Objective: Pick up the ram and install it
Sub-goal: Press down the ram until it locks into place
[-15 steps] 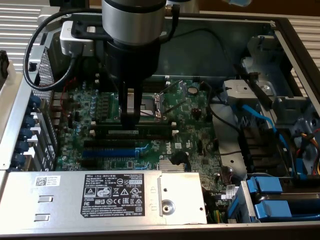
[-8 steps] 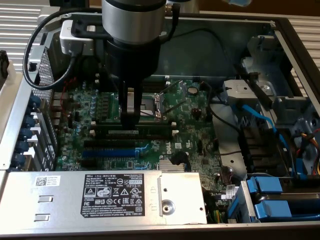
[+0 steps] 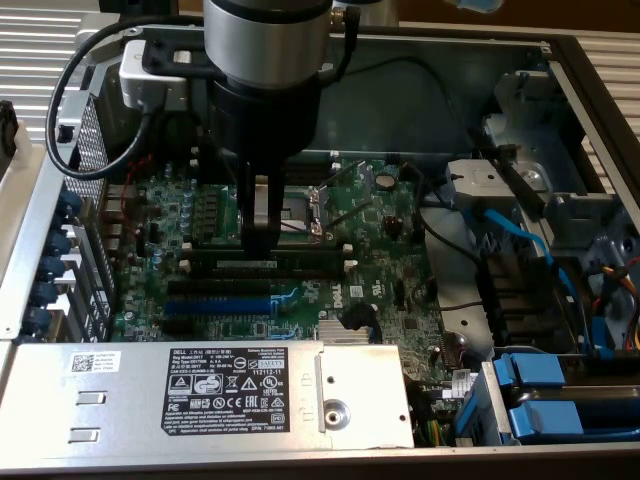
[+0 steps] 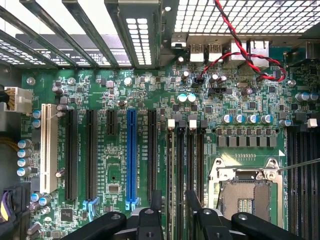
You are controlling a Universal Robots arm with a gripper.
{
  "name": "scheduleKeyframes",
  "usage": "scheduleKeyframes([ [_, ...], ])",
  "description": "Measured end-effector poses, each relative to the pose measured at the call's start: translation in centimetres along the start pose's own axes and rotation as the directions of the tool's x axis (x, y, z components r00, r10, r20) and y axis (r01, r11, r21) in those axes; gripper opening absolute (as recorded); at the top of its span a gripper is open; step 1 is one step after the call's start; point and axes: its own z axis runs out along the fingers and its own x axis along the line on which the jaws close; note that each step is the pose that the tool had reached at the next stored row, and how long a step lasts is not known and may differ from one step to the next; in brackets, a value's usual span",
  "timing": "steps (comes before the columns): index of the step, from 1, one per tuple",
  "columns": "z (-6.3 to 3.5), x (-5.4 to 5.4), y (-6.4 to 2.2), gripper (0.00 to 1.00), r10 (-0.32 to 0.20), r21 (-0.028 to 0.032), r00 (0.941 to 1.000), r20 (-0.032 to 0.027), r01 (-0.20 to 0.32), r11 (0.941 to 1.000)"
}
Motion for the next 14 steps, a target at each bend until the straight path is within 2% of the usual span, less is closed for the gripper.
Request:
scheduleKeyframes([
  [4, 0.0, 0.0, 0.0, 0.31, 0.0, 0.0, 1.0, 0.0, 0.0, 1.0],
  [7, 0.0, 0.0, 0.0, 0.12, 0.0, 0.0, 1.0, 0.0, 0.0, 1.0],
  [14, 0.0, 0.0, 0.0, 0.11, 0.0, 0.0, 1.0, 0.0, 0.0, 1.0],
])
